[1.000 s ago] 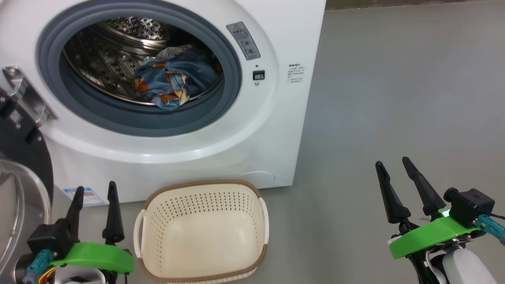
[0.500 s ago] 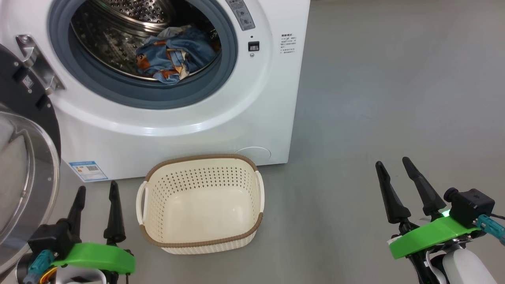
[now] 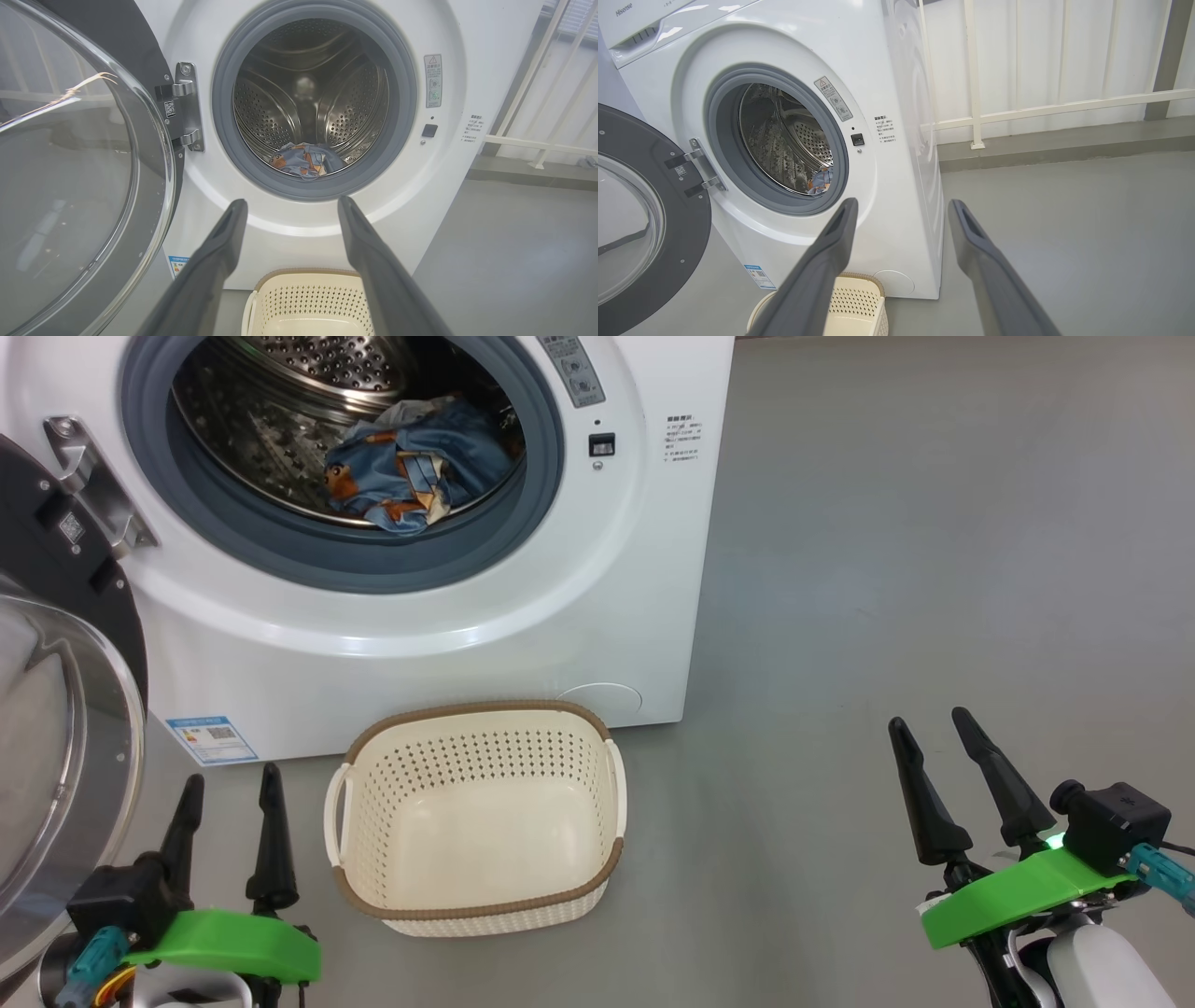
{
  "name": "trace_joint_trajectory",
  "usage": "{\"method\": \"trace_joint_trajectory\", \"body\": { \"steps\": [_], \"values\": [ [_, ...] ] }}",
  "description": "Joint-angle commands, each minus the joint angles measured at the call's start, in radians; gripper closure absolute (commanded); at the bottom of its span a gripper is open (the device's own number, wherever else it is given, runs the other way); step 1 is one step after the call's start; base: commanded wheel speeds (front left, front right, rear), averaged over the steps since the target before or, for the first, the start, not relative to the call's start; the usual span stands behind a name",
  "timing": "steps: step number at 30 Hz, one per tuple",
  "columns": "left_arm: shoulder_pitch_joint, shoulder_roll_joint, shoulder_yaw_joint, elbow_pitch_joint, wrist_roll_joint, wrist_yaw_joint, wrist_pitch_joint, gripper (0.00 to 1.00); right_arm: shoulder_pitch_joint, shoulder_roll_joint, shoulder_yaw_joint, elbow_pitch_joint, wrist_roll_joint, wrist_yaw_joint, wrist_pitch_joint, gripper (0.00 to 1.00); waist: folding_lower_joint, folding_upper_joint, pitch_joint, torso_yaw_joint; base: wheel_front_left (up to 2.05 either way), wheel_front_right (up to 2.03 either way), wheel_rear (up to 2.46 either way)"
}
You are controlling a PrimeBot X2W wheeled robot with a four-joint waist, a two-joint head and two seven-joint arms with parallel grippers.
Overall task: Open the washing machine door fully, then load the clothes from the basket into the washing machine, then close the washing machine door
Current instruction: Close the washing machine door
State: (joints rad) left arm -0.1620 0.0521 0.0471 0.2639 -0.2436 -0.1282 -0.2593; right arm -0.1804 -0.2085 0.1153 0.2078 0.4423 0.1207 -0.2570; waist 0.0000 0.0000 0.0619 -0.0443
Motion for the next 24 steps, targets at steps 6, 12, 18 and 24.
{"method": "trace_joint_trajectory", "body": {
  "steps": [6, 12, 18, 24],
  "values": [
    [-0.007, 0.025, 0.028, -0.031, -0.001, -0.002, -0.002, 0.00, 0.000, -0.008, 0.020, -0.020, 0.008, 0.010, -0.005, 0.00, 0.0000, 0.0000, 0.001, 0.001, 0.00, 0.00, 0.00],
    [-0.006, 0.024, 0.029, -0.031, -0.001, -0.002, -0.002, 0.00, 0.000, -0.008, 0.019, -0.018, 0.008, 0.010, -0.005, 0.00, 0.0000, 0.0000, -0.001, 0.003, 0.00, 0.00, 0.00],
    [-0.005, 0.023, 0.030, -0.033, 0.000, -0.002, -0.002, 0.00, -0.002, -0.009, 0.021, -0.016, 0.010, 0.010, -0.005, 0.00, 0.0000, 0.0000, -0.002, 0.004, 0.00, 0.00, 0.00],
    [-0.005, 0.023, 0.030, -0.035, 0.001, -0.002, -0.002, 0.00, -0.002, -0.011, 0.021, -0.015, 0.011, 0.010, -0.005, 0.00, 0.0000, 0.0000, -0.002, 0.006, 0.00, 0.00, 0.00]
  ]
}}
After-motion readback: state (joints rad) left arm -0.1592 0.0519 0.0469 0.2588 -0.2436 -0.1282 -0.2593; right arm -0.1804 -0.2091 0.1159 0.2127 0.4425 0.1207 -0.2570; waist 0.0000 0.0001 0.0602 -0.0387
